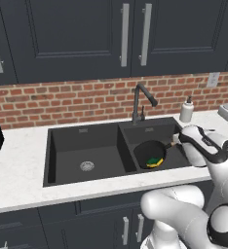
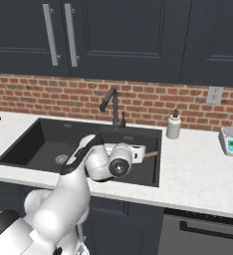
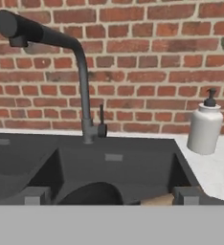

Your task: Pick the pan and sponge and place them into the sink. Then turn on the water.

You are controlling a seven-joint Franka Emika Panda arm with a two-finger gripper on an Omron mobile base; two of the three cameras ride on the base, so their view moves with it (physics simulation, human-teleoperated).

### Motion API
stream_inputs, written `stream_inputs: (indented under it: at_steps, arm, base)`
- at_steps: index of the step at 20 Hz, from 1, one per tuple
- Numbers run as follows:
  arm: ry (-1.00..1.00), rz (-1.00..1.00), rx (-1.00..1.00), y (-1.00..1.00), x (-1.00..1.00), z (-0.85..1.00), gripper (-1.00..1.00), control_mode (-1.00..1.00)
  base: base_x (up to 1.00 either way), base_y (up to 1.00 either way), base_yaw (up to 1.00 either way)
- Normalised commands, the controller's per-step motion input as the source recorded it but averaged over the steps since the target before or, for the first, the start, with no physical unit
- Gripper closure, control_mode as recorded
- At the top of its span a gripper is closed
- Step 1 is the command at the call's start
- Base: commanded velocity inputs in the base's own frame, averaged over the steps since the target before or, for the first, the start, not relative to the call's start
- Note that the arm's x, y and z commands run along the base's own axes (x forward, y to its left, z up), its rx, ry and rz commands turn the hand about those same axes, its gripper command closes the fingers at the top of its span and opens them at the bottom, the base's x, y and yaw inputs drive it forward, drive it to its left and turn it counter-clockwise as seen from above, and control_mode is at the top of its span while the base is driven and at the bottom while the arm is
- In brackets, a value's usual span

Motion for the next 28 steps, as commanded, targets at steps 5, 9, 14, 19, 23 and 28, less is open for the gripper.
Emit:
stream_inputs:
  at_steps: [5, 9, 14, 19, 23, 28]
  arm:
    - [-0.06, -0.19, 0.03, 0.0, 0.28, 0.11, -1.0, -1.0]
    - [-0.12, -0.04, 0.07, -0.03, -0.09, 0.09, -1.0, -1.0]
    - [-0.13, 0.0, 0.1, -0.02, -0.34, 0.01, -1.0, -1.0]
    - [-0.12, 0.0, 0.05, 0.0, -0.03, 0.14, -1.0, -1.0]
    - [-0.04, 0.0, 0.02, 0.0, 0.0, 0.21, -1.0, -1.0]
    - [0.0, 0.05, 0.0, 0.0, 0.0, 0.02, -1.0, -1.0]
  base:
    - [0.0, 0.0, 0.0]
    - [0.0, 0.0, 0.0]
    - [0.0, 0.0, 0.0]
    - [0.0, 0.0, 0.0]
    - [0.0, 0.0, 0.0]
    - [0.0, 0.0, 0.0]
